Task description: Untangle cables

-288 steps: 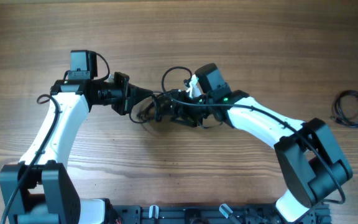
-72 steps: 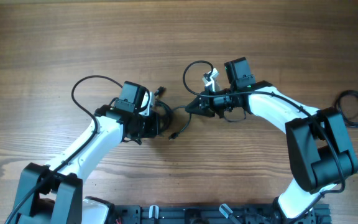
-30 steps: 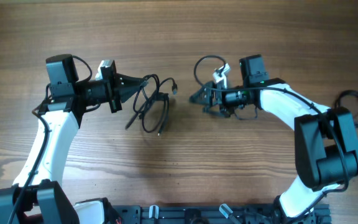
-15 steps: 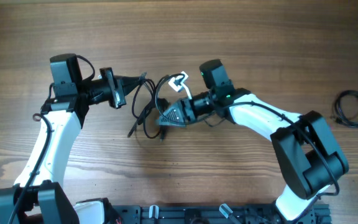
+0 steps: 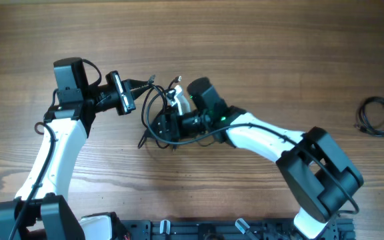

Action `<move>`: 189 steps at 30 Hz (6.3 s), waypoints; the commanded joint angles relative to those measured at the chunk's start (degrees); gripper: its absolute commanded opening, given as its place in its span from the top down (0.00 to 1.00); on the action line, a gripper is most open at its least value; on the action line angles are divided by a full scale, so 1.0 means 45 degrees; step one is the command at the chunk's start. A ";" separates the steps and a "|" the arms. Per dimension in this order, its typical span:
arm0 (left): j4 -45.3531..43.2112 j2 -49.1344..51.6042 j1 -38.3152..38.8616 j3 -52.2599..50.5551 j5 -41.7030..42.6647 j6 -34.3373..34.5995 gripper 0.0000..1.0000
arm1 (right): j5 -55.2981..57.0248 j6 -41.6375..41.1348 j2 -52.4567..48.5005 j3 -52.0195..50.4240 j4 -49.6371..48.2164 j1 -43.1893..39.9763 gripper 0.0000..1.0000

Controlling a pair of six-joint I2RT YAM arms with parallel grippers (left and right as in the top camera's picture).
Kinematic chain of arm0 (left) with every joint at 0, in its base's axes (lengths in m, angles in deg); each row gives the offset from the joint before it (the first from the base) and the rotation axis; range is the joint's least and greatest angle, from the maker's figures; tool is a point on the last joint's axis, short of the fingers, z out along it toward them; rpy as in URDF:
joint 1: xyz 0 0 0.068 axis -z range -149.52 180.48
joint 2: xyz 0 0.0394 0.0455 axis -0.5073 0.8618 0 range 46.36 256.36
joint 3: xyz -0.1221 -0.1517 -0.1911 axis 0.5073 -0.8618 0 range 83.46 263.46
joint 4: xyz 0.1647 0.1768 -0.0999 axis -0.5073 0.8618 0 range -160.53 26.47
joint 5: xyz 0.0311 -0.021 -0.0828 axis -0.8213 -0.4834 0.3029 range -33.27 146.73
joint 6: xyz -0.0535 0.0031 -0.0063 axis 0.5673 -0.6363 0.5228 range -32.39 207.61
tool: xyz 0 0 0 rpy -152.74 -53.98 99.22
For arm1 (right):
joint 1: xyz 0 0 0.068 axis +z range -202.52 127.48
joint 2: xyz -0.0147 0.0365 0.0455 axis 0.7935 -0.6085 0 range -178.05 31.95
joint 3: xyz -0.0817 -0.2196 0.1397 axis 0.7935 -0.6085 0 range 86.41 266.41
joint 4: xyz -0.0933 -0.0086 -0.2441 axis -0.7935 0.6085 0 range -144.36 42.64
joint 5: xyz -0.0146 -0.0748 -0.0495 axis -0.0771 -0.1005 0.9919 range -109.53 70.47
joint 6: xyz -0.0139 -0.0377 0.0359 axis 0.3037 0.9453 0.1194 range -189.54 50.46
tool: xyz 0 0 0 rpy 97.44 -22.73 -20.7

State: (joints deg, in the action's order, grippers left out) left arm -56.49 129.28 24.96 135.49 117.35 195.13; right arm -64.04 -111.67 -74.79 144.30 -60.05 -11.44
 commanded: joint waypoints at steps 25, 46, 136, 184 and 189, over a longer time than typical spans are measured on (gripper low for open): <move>0.0058 -0.0306 -0.0359 0.0223 -0.1073 -0.2176 0.96 | 0.1923 0.2395 0.0393 0.0112 0.4881 -0.2516 0.96; 0.4192 -0.0306 -0.3764 0.0189 -0.5629 -0.6528 0.96 | 0.3366 0.5994 0.0389 0.0107 0.8913 -0.9437 0.96; -0.0243 0.1855 1.0122 0.0845 -1.2050 -1.9802 0.41 | -0.2798 0.7038 0.0384 0.0107 0.8179 -0.9923 0.96; -0.0491 0.3487 0.5717 0.0855 -0.9826 -0.7839 0.51 | -0.3167 1.2041 0.0384 0.0107 0.9457 -0.7155 0.96; -0.0515 0.3483 0.5518 0.0855 -0.8155 -0.7091 0.52 | -0.3011 1.2031 0.0384 0.0107 0.9520 -0.7019 0.95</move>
State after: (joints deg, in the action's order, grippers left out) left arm -58.96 144.62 50.43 139.08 77.64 160.05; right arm -77.33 -59.11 -73.41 144.95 -17.52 -43.41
